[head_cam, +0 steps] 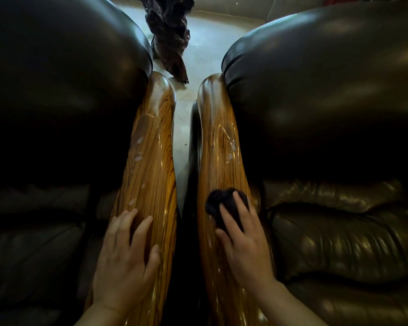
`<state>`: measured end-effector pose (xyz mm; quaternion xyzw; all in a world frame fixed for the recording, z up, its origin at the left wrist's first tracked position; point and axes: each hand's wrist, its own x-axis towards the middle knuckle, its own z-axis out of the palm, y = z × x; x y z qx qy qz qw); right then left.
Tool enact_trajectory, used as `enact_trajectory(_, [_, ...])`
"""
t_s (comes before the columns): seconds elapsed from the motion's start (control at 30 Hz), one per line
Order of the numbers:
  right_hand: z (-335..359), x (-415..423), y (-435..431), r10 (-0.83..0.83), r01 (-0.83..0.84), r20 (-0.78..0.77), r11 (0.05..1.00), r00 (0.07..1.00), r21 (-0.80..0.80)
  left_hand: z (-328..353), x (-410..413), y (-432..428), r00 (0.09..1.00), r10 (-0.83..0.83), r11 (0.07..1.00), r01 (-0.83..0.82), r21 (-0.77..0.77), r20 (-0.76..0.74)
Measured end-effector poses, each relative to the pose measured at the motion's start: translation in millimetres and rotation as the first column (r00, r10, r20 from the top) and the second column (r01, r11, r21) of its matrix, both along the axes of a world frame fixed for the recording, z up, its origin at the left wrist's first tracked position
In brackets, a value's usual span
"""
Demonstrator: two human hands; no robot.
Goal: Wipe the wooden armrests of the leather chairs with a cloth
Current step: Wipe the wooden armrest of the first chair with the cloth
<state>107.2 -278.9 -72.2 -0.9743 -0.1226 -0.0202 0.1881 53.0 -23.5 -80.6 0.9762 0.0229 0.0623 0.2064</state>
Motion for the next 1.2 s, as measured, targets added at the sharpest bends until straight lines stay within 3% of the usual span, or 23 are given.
enact_trajectory(0.1, [-0.6,6.7,-15.5,-0.145,0.145,-0.014,0.985,0.989,0.089,-0.7,-0.3,0.2,1.000,-0.003,1.000,0.003,0.002,0.007])
enact_trajectory(0.2, [9.9,56.7,-0.5,-0.343,0.375,-0.170,0.901,0.924,0.218,-1.3,-0.8,0.8,1.000,0.005,1.000,-0.004,-0.001,0.020])
enact_trajectory(0.3, [21.7,106.3,15.1,-0.397,0.474,-0.283,0.827,0.873,0.302,-0.9,-0.8,0.2,1.000,0.011,1.000,-0.011,0.002,0.028])
enact_trajectory(0.47, [23.9,57.0,14.8,-0.279,0.289,-0.187,0.957,0.942,0.027,0.3,-0.3,-0.1,0.999,0.014,1.000,-0.014,0.003,0.031])
enact_trajectory(0.6, [23.1,3.8,4.0,-0.169,0.149,-0.095,0.970,0.981,-0.191,1.8,0.7,-1.0,0.999,0.005,1.000,-0.006,0.021,0.040])
enact_trajectory(0.77, [24.4,33.2,-10.7,0.100,-0.100,-0.013,0.971,0.995,-0.217,1.6,0.5,-1.1,0.999,0.007,1.000,-0.007,0.021,0.042])
enact_trajectory(0.97, [20.6,88.3,11.3,-0.153,0.156,-0.055,0.986,0.987,0.056,1.0,1.1,-1.9,0.998,0.002,1.000,-0.004,0.018,0.066])
enact_trajectory(1.03, [18.9,75.3,21.4,-0.107,0.108,-0.021,0.992,0.994,0.068,0.6,1.2,-2.2,0.998,0.006,1.000,-0.007,0.016,0.063])
enact_trajectory(1.13, [12.0,41.7,10.8,0.091,-0.093,0.042,0.995,0.995,0.042,0.5,1.1,-1.9,0.998,0.000,1.000,-0.001,0.008,0.067])
enact_trajectory(1.2, [7.0,42.4,-1.2,0.091,-0.092,0.047,0.996,0.995,0.022,0.6,1.4,-1.3,0.997,-0.001,1.000,0.001,0.002,0.072])
